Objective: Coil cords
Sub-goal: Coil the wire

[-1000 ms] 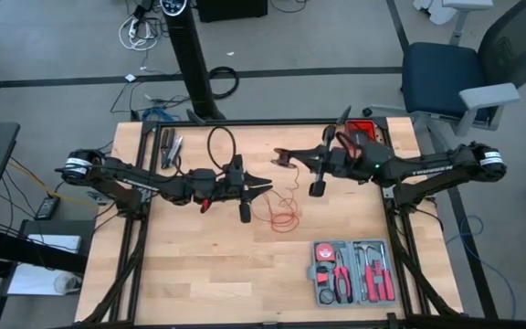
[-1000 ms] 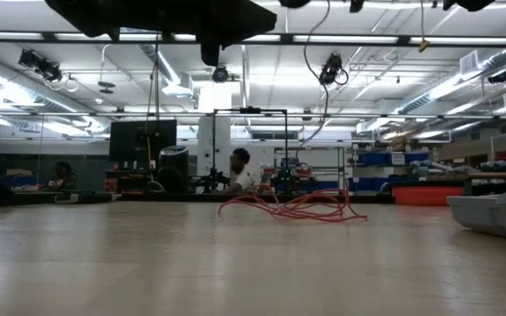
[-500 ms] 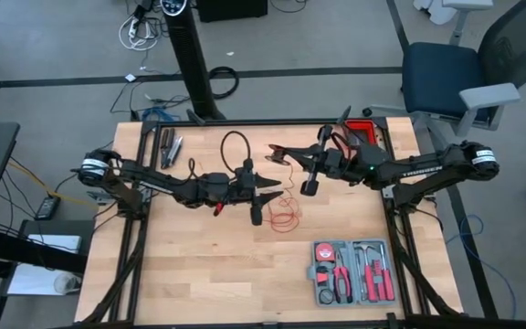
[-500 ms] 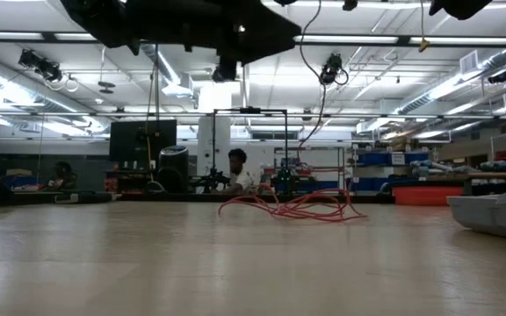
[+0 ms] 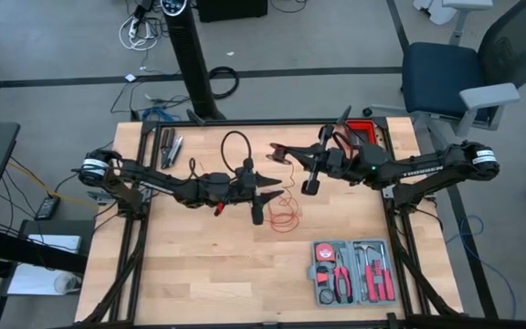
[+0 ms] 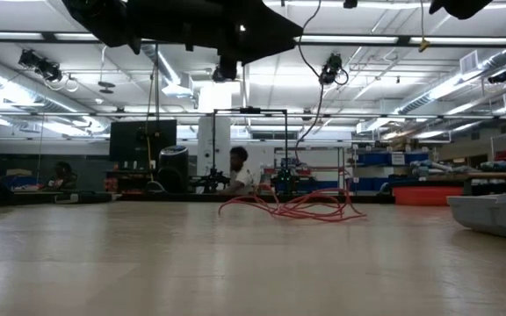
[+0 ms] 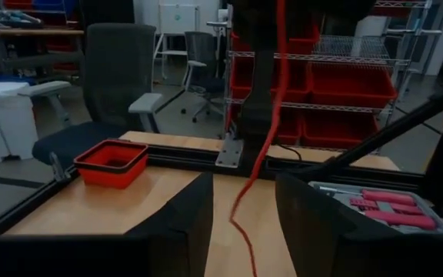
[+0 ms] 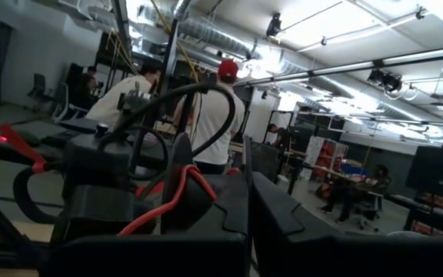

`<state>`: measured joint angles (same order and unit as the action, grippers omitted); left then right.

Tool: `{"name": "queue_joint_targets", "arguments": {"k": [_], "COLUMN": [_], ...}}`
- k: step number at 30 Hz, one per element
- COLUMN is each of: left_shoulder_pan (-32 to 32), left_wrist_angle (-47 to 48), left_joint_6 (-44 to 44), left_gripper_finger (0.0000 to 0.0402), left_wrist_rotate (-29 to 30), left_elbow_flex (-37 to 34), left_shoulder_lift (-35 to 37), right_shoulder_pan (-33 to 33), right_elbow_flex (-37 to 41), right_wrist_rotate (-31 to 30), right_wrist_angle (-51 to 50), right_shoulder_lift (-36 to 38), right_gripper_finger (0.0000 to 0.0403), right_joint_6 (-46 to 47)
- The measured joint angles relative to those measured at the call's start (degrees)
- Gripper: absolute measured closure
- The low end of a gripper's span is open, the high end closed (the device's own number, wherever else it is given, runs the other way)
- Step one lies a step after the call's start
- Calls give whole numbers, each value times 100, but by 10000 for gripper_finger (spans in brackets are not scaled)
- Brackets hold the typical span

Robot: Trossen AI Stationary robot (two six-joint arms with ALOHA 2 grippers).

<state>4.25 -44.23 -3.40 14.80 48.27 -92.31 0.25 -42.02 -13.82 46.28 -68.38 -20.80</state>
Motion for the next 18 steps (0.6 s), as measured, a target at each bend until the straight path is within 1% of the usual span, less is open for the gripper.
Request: {"name": "queue_joint_targets", "arguments": {"k": [8,12,18], "left_shoulder_pan": [0,0,4], "left_wrist_angle": [35,107,72], "left_joint_6": [13,41,170], "left_gripper_finger": [257,257,257], "left_wrist_rotate": [188,358,174], "left_elbow_flex": [0,0,0], "left_shoulder_lift": [0,-2,-61], "right_shoulder_pan": [0,58,114], "right_elbow_flex": [0,0,3], "right_wrist_rotate": [-1,-12,-158], "right_wrist_angle": [74,177,585], "right_shoulder_lift": [0,-173,-448], "right_gripper_finger": [402,402,402], "right_joint_6": [51,147,-79]}}
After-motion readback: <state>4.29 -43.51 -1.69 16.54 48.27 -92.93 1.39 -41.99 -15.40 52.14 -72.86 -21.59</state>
